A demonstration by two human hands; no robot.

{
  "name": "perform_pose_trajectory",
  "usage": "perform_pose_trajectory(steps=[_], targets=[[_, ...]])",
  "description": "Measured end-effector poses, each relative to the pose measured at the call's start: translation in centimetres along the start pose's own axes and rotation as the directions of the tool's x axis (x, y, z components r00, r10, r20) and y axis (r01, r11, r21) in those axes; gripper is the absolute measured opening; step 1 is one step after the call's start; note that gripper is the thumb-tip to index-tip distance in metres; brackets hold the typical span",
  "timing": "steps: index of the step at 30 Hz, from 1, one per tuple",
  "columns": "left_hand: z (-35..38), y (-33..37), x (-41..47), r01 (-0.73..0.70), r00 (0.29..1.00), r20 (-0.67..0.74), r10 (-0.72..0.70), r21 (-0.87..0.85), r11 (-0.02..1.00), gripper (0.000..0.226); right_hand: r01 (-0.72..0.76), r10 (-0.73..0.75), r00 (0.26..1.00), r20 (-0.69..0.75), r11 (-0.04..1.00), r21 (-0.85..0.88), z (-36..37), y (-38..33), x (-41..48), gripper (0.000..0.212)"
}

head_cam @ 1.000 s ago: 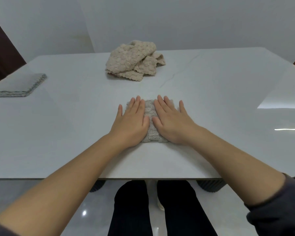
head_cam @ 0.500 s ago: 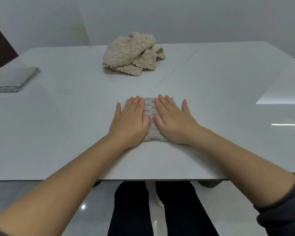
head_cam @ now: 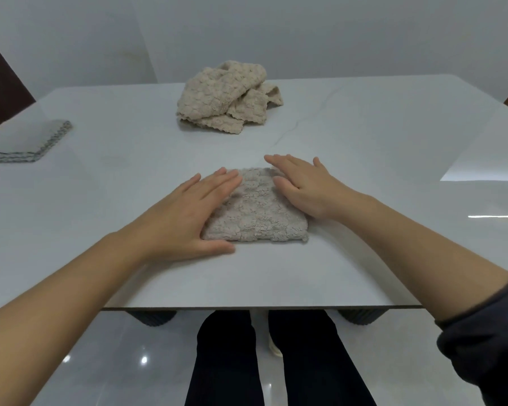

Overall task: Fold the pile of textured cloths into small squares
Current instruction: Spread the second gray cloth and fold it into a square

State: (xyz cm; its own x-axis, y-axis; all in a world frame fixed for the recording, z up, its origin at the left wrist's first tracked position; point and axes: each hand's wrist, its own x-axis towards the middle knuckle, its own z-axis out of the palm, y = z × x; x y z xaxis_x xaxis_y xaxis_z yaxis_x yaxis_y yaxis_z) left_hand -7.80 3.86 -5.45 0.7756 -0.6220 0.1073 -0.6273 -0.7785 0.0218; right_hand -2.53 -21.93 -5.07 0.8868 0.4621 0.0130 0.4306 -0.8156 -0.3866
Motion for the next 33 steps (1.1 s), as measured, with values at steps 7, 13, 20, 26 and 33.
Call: perform_pose_trajectory(steps=[7, 13, 20, 26, 33], targets=[[-0.5, -2.5, -0.3, 0.286, 0.946, -0.161, -0.280, 0.015, 0.958, 0.087, -0.061, 0.064, 0.992, -0.113, 0.998, 0.022, -0.9, -0.2, -0.7, 0.045], [0.3, -3.5, 1.3, 0.623, 0.762, -0.160, -0.628, -0.088, 0.778, 0.075, -0.084, 0.093, 0.986, -0.135, 0.994, 0.073, -1.0, -1.0, -3.6, 0.039], [0.0, 1.4, 3.2, 0.579, 0.785, -0.117, -0.609, -0.214, 0.787, 0.059, -0.033, 0.012, 0.984, -0.179, 0.993, -0.111, -1.2, -1.8, -1.6, 0.050], [1.6, 3.4, 4.9, 0.603, 0.797, 0.090, -0.597, -0.108, 0.790, 0.062, -0.002, 0.032, 0.991, 0.133, 0.976, -0.218, 1.9, -3.3, 1.3, 0.061], [1.2, 3.5, 5.0, 0.611, 0.791, 0.098, -0.604, -0.074, 0.788, 0.062, 0.001, 0.026, 0.994, 0.109, 0.970, -0.243, 1.6, -2.9, 1.4, 0.060]])
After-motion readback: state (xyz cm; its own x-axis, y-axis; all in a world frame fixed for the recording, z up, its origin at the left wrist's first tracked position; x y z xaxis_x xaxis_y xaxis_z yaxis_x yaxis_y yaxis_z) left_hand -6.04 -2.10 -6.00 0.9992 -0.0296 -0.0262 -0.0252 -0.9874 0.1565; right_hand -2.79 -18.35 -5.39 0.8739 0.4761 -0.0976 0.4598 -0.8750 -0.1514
